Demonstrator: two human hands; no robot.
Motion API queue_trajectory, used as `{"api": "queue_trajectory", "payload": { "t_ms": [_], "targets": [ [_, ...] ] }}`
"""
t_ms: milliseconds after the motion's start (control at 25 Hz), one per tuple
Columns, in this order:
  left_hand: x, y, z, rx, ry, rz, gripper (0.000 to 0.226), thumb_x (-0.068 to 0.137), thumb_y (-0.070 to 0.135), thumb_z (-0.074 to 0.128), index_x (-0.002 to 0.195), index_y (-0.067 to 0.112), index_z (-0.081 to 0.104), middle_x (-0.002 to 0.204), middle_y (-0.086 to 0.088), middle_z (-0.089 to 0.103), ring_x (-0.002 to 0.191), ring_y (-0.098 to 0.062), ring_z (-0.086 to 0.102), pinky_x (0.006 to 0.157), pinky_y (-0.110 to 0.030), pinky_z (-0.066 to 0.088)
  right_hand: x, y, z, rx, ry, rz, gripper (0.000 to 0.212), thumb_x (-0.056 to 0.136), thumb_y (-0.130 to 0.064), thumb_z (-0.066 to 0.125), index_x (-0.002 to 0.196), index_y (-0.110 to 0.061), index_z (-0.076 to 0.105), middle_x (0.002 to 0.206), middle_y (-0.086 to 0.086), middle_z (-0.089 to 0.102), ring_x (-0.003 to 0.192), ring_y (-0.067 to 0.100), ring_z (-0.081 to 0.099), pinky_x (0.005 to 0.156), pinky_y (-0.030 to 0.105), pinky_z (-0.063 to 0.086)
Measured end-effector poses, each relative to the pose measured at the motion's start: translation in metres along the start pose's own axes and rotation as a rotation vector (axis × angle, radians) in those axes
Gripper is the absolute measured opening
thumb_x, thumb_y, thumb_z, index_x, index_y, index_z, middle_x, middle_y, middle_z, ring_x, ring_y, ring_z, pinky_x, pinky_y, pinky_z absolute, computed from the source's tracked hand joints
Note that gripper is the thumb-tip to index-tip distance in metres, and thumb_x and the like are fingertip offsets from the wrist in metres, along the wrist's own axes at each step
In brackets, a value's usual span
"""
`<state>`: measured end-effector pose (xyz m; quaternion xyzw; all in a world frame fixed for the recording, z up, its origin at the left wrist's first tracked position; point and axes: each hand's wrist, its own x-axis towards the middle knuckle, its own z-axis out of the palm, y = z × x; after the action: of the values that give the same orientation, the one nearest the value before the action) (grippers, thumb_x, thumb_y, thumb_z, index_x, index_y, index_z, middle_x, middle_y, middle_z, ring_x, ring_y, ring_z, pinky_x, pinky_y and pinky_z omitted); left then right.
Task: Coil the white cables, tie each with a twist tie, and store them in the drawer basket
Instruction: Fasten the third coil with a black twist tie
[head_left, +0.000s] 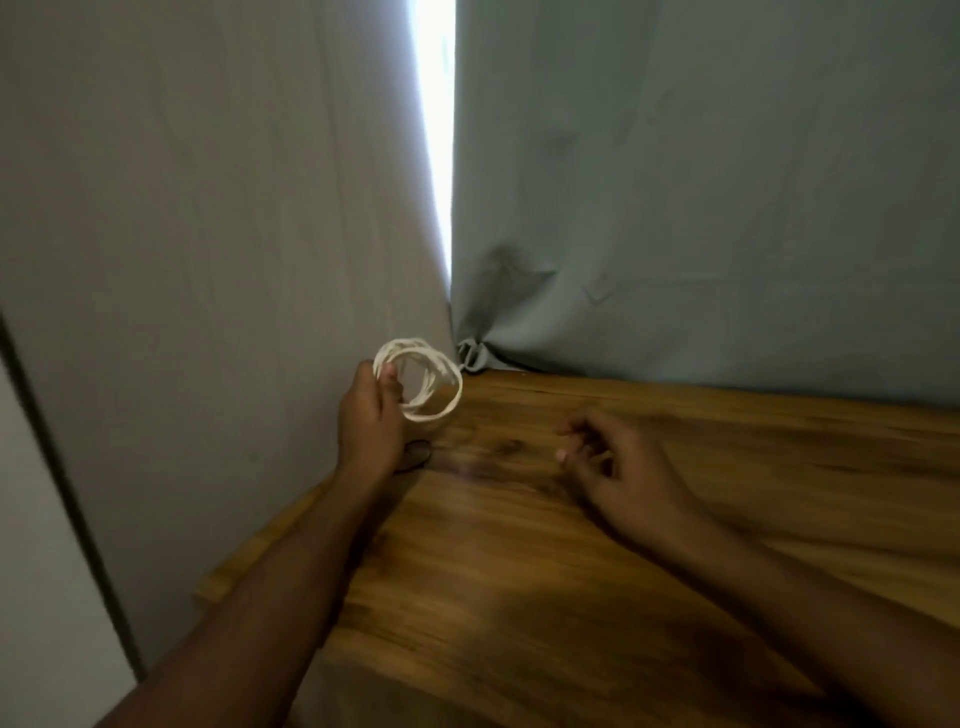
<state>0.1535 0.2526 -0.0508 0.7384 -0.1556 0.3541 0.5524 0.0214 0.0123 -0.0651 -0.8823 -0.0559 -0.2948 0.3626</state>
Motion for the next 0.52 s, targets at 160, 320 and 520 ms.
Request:
{"api": "queue_trajectory", "payload": {
  "t_ms": [160,320,520],
  "targets": [
    [0.001,-0.008,0.004,0.128,0.021,0.016,0.041,0.107,0.04,0.036,0.104,0.005,0.057,0.084,-0.011,0.066,0.078,-0.035,0.064,0.07,-0.046,0.051,0.021,-0.03,0.061,-0.198,-0.24,-0.204,0.042,0.095,-0.041,0.067,0.134,-0.037,0.053,0.13,-0.014,0.057,0.109,0.005,0.059,0.09,0.033,0.052],
    [0.001,-0.013,0.004,0.115,0.047,-0.015,0.031,0.111,0.028,0.039,0.104,0.003,0.057,0.083,-0.003,0.063,0.076,-0.028,0.062,0.067,-0.039,0.047,0.056,-0.041,0.11,-0.231,-0.399,-0.313,0.04,0.097,-0.041,0.061,0.137,-0.041,0.057,0.143,-0.01,0.057,0.127,0.016,0.052,0.1,0.04,0.047],
    [0.001,-0.015,0.007,0.12,0.019,0.031,0.03,0.111,0.029,0.039,0.103,0.008,0.057,0.081,-0.005,0.064,0.072,-0.025,0.062,0.066,-0.041,0.049,0.056,-0.02,0.094,-0.103,-0.266,-0.153,0.009,0.096,-0.023,0.068,0.092,-0.027,0.075,0.097,-0.008,0.073,0.094,0.007,0.057,0.08,0.03,0.044]
  ]
}}
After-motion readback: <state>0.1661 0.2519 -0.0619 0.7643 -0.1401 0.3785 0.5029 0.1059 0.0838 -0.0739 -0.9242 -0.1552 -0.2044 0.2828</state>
